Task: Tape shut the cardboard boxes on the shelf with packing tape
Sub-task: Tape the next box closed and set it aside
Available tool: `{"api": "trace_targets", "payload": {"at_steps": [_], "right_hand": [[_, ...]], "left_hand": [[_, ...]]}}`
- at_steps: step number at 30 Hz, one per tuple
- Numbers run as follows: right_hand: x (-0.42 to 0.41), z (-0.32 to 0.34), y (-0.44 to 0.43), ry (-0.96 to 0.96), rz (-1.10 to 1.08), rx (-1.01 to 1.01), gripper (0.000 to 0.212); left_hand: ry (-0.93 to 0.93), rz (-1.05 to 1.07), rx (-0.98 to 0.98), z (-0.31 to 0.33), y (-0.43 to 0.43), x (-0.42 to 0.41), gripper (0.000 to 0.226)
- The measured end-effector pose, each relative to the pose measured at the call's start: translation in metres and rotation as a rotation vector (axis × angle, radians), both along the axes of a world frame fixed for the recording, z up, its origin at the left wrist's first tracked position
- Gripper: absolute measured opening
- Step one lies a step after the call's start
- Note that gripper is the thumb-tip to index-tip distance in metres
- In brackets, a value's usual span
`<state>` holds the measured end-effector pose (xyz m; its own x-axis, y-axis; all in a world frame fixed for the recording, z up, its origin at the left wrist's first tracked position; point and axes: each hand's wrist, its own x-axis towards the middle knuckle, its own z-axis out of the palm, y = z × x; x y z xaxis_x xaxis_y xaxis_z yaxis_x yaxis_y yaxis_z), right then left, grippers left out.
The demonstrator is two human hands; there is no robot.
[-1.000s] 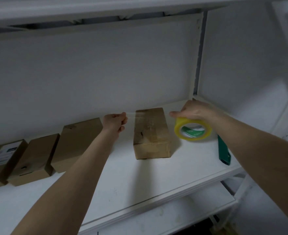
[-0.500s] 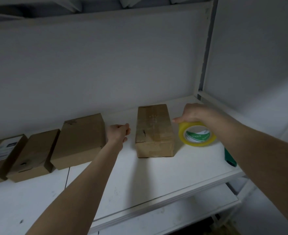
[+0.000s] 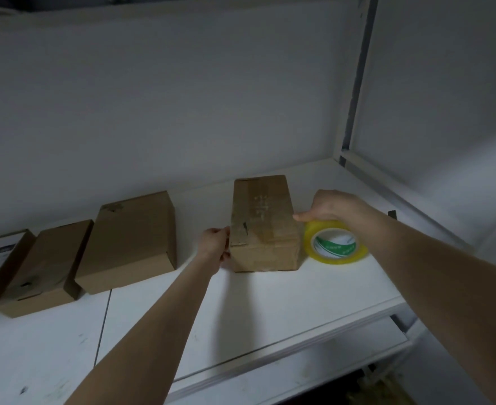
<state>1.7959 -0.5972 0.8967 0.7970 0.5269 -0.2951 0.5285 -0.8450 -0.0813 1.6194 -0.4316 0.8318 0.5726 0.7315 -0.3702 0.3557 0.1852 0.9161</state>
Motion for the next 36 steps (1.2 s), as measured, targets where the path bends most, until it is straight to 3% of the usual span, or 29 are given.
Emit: {"api": "trace_targets", "payload": {"at_steps": [3,6,9,12,15,17,18,21,23,28,36], "right_hand": [[0.000,-0.001,0.000,0.002,-0.002,0.007,0.081],[-0.001,-0.001,-0.001,0.003,-0.001,0.005,0.085],[0.000,-0.003,-0.001,-0.002,-0.003,0.015,0.083],[-0.001,-0.003,0.000,0.001,0.000,0.015,0.084],[-0.003,-0.003,-0.002,0.003,-0.004,0.033,0.083],[-0.005,-0.002,-0.003,0.003,-0.006,0.038,0.082],[-0.005,-0.001,-0.003,0.004,-0.004,0.042,0.082],[-0.005,-0.001,-0.004,0.012,-0.005,0.060,0.082],[-0.004,-0.002,-0.005,0.014,-0.010,0.068,0.084],[0.001,-0.004,-0.012,0.133,0.000,0.157,0.086],[0.010,-0.006,-0.053,0.457,-0.128,0.526,0.057]], "left_hand": [[0.152,-0.120,0.074,0.002,-0.002,0.003,0.029],[0.365,-0.218,0.321,0.001,0.011,-0.005,0.039],[0.127,-0.125,0.412,0.014,0.017,-0.001,0.029],[0.021,-0.210,0.340,0.020,-0.003,0.013,0.030],[-0.010,-0.258,0.278,0.012,-0.019,0.013,0.020],[0.035,-0.275,0.285,0.017,-0.018,0.010,0.029],[0.115,-0.280,0.370,0.020,-0.015,0.008,0.041],[0.364,-0.340,0.957,0.028,-0.028,0.004,0.073],[0.456,-0.507,1.141,0.027,-0.049,0.009,0.088],[0.661,-0.702,1.236,0.021,-0.061,0.018,0.112],[0.555,-0.623,1.253,0.017,-0.058,0.014,0.094]]}}
